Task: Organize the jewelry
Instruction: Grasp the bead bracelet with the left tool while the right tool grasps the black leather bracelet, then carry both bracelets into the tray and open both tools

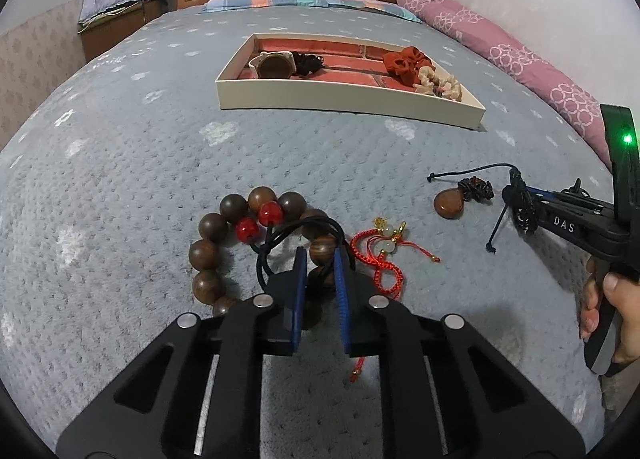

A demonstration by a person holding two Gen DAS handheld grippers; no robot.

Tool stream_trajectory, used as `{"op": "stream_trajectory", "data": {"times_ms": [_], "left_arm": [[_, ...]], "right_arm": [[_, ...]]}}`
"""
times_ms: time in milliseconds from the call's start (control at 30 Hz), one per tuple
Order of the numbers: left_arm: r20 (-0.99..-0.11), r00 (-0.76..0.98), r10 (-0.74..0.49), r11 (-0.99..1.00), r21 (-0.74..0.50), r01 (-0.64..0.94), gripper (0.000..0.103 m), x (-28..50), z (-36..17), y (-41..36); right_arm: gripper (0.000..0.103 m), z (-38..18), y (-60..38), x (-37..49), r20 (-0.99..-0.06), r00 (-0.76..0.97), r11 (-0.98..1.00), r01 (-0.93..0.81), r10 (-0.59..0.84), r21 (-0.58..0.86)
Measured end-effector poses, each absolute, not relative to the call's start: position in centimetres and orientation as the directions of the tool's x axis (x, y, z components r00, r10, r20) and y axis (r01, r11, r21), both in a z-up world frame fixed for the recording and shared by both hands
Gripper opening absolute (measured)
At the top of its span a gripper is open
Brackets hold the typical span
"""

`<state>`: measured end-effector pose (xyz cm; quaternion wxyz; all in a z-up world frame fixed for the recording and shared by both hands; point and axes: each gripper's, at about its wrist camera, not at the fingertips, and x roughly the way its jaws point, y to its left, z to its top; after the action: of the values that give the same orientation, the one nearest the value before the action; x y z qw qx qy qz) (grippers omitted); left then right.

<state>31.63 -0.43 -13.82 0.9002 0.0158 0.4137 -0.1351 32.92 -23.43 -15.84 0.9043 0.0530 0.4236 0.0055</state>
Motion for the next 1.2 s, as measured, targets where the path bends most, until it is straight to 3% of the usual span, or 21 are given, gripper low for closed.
{"op": "stream_trajectory", "data": {"times_ms": [100,533,1200], "left_arm": [[-0.743,0.626,-0.239,0.963,-0.096,0.254,0.001,31.6,-13.7,-0.2],[-0.713,0.654,-0.252,0.962,-0.114,0.247,0.001,31.1,-12.4,0.7],[-0.612,0.739,-0.283,0.957,-0.125,0.263,0.001,34.3,-4.6,1.8]], "right_arm": [[0.011,-15.8,-23.4,32.8,-0.761,0.646,0.994,0.035,0.057,0.104],[0.01,-14.8,-24.3,32.1,-0.725,0.685,0.989,0.053,0.064,0.137],[0.007,-9.1,-24.2,33.4,-0.647,0.761,0.991,0.038,0.055,0.129]]}}
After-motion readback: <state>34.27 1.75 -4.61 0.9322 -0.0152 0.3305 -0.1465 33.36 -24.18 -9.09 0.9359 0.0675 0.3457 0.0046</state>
